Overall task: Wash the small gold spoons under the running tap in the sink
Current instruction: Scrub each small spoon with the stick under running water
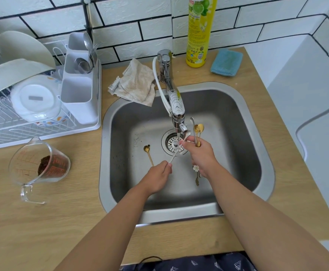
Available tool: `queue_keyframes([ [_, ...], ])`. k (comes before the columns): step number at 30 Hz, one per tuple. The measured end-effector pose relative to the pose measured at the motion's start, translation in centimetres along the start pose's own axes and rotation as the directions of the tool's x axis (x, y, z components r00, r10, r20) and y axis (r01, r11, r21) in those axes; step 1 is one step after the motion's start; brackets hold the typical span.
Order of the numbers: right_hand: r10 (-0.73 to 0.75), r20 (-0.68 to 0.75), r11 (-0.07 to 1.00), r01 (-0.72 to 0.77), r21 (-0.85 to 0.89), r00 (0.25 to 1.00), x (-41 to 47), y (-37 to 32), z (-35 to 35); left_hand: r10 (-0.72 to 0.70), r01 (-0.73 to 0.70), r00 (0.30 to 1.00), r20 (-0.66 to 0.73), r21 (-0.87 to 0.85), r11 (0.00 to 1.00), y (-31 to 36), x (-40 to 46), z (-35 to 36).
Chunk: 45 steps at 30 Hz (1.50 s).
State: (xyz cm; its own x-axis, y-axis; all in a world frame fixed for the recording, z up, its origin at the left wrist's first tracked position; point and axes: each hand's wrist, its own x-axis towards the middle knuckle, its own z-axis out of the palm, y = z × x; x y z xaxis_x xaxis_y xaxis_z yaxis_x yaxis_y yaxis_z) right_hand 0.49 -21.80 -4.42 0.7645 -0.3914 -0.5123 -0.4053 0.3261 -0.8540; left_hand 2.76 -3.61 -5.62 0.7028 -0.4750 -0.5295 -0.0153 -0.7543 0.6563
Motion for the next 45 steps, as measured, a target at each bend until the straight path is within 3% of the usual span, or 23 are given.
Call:
queue_keyframes([
  [6, 0.046, 0.047, 0.998, -0.044, -0.052, 0.998, -0.1, -0.1, 0.1, -0.104, 0.107, 0.994, 0.023, -0.181, 0.978, 0.3, -0.2, -0.1],
  [22, 0.038, 0.184, 0.983, -0.004, -0.185, 0.982, 0.0, 1.0, 0.3, -0.058, 0.047, 0.99, -0.128, -0.088, 0.995, 0.0, 0.1, -0.2],
  [31, -0.042, 0.092, 0.975, 0.061, -0.212, 0.995, 0.8, 1.7, 0.0, -0.091, 0.074, 0.986, -0.139, -0.123, 0.99, 0.0, 0.2, -0.1],
  [38, -0.099, 0.145, 0.957, 0.134, -0.256, 0.984, 0.6, 1.6, 0.3, -0.136, 0.116, 0.983, -0.126, -0.153, 0.981, 0.1, 0.1, -0.2],
  [45, -0.047, 0.178, 0.96, 0.093, -0.264, 0.983, 0.5, 1.7, 0.2, -0.194, 0.174, 0.977, -0.09, -0.193, 0.966, 0.3, 0.1, -0.3],
])
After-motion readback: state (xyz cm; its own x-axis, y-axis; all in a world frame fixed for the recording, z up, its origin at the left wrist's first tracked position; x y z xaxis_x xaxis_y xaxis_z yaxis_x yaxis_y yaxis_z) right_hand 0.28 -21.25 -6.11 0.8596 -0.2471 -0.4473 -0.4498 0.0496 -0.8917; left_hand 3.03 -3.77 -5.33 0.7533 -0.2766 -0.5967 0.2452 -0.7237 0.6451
